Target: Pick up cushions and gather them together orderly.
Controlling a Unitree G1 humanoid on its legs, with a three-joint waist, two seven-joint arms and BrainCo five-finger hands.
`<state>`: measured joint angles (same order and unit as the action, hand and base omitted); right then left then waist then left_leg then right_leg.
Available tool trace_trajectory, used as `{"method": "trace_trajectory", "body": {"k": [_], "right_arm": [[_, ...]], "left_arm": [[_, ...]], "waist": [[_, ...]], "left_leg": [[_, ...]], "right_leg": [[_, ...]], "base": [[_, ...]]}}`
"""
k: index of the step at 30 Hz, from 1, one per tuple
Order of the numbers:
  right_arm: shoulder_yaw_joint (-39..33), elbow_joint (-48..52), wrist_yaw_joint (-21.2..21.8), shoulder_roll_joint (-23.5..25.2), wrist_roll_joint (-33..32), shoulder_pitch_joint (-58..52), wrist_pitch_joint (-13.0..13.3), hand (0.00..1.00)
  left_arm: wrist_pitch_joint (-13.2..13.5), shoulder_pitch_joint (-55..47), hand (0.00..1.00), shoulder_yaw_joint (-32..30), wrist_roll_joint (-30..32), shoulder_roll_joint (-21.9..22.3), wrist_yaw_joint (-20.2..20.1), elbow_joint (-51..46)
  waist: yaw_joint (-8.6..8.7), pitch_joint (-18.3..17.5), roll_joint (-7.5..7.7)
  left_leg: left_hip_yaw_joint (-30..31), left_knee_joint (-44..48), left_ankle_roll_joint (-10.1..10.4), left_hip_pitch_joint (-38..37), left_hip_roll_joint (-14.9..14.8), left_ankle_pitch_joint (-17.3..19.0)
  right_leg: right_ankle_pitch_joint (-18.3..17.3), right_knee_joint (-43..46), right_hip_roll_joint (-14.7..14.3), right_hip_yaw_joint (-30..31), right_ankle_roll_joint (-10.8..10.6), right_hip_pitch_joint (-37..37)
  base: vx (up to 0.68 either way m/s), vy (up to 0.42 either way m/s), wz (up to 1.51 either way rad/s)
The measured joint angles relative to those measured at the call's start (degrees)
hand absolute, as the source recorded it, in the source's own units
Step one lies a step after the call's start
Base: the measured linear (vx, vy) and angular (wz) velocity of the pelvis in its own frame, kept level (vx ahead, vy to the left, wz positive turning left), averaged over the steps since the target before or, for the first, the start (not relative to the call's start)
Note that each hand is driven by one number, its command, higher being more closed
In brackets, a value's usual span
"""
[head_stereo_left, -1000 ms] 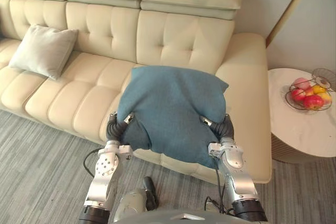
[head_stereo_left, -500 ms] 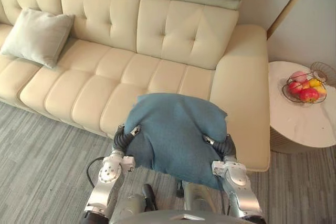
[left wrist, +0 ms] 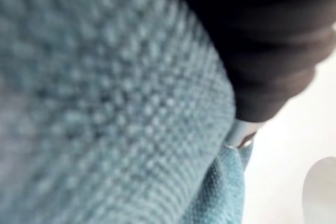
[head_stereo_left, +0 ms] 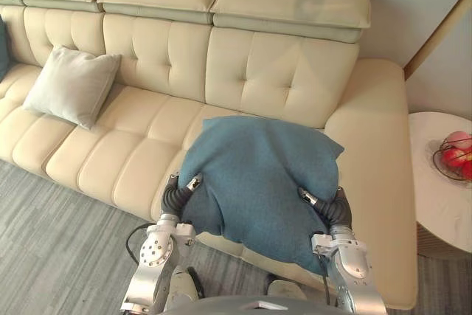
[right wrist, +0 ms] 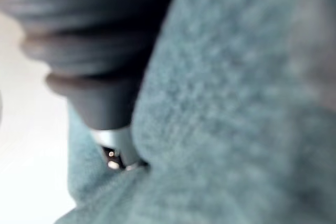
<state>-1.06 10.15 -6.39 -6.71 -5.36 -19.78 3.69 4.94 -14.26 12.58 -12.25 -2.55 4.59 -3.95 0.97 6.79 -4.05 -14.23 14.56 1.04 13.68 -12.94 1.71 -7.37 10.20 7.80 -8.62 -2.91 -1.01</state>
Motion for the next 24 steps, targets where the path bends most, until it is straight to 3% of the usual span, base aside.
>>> {"method": "trace_trajectory", "body": {"k": [1, 2, 3, 4, 7, 10, 13, 16, 21, 23, 24], "right_arm": [[0.37, -1.13, 0.12, 0.25, 0.02, 0.39, -0.18, 1.0], [0.36, -2.24, 0.14, 1.27, 0.03, 0.76, -0.18, 1.0], [0.44, -2.81, 0.11, 3.72, 0.07, 0.68, -0.34, 1.0], [0.56, -2.86, 0.11, 4.59, 0.13, 0.65, -0.4, 1.0], [0.9, -4.83, 0.3, 5.12, 0.69, 2.28, -0.37, 1.0], [1.15, -11.58, 0.66, 5.1, 1.08, 7.0, -0.22, 1.0], [2.0, -15.27, 0.91, 4.95, 1.18, 8.58, -0.29, 1.0], [2.92, -16.28, 0.85, 4.83, 1.19, 9.7, -0.38, 1.0], [3.29, -16.32, -0.54, 3.14, 2.0, 13.42, -0.36, 1.0], [3.59, -17.46, -2.11, 2.52, 3.44, 18.54, -0.09, 1.0], [5.09, -20.22, -4.87, 1.54, 4.86, 25.5, 0.01, 1.0]], "left_arm": [[0.06, -1.13, 1.0, -0.54, -0.01, -0.17, 0.04, 0.32], [-0.08, -0.94, 1.0, -0.91, -0.01, -0.36, 0.09, 0.98], [-0.25, -0.96, 1.0, -1.39, -0.02, -1.2, 0.24, 1.01], [-0.25, -1.19, 1.0, -1.44, -0.03, -1.73, 0.52, 1.03], [-0.26, -1.82, 1.0, -1.63, -0.06, -2.43, 0.87, 1.02], [-0.22, -1.86, 1.0, -1.92, -0.06, -4.68, 0.86, 1.16], [-0.39, -1.87, 1.0, -2.88, -0.01, -4.94, 0.84, 1.3], [-0.59, -0.8, 1.0, -4.03, 0.1, -4.96, 0.92, 2.06], [-0.73, 3.27, 1.0, -4.02, 1.26, -4.6, 2.93, 2.58], [-0.72, 7.61, 1.0, -4.57, 1.38, -4.67, 5.0, 3.0], [-0.5, 13.13, 1.0, -5.66, 2.45, -4.73, 8.26, 4.87]], "waist": [[-0.85, -0.65, 0.63], [-0.43, -0.74, 1.55], [-0.62, -0.59, 4.04], [-0.85, -0.64, 5.02], [-1.31, -0.77, 5.46], [-1.26, -1.3, 6.75], [-0.51, -1.54, 7.15], [0.37, -1.53, 7.16], [1.16, -1.18, 6.64], [0.99, -0.45, 6.15], [0.44, 0.66, 5.7]], "left_leg": [[3.37, -0.2, 6.68, -1.02, 0.34, -1.52], [3.41, 0.47, 6.25, -0.61, 1.27, -1.21], [3.9, 1.54, 5.79, -0.54, 3.05, -0.97], [4.62, 2.36, 5.55, -0.47, 3.77, -0.6], [4.79, 4.99, 5.33, -0.86, 4.11, 4.19], [-0.23, 6.29, 6.12, -0.6, 3.81, 8.17], [-3.32, 6.43, 5.89, -0.55, 4.06, 10.14], [-3.29, 6.45, 4.86, 0.48, 4.11, 9.85], [-1.24, 6.18, 4.47, 2.77, 3.89, 9.09], [0.4, 6.1, 4.36, 5.12, 3.99, 8.1], [1.31, 4.99, 4.2, 7.02, 4.38, 6.45]], "right_leg": [[-1.67, -1.67, 0.24, 2.11, -4.46, 0.71], [-1.58, -1.98, 1.06, 2.19, -4.68, 0.93], [-0.67, -1.49, 2.96, 2.18, -4.71, 0.0], [-0.4, -1.38, 3.6, 3.01, -4.75, -0.2], [1.2, -2.15, 3.8, 7.22, -4.96, -1.49], [3.28, -4.49, 3.83, 15.27, -5.39, -5.96], [7.8, -6.53, 3.49, 19.42, -5.47, -9.43], [12.52, -9.57, 2.74, 18.92, -5.29, -12.03], [14.66, -11.56, 2.38, 16.26, -4.84, -12.33], [15.24, -11.68, 2.38, 14.49, -4.07, -13.42], [16.2, -11.89, 2.46, 13.54, -2.84, -15.13]], "base": [[0.19, 0.351, -0.71], [0.14, 0.277, -0.48], [0.09, 0.203, -0.13], [0.07, 0.21, -0.4], [-0.01, 0.159, -0.73], [-0.09, 0.129, -1.27], [-0.07, 0.121, -1.24], [0.0, 0.05, -0.8], [-0.02, -0.009, 0.08], [-0.12, -0.028, 0.38], [-0.12, -0.024, 0.29]]}}
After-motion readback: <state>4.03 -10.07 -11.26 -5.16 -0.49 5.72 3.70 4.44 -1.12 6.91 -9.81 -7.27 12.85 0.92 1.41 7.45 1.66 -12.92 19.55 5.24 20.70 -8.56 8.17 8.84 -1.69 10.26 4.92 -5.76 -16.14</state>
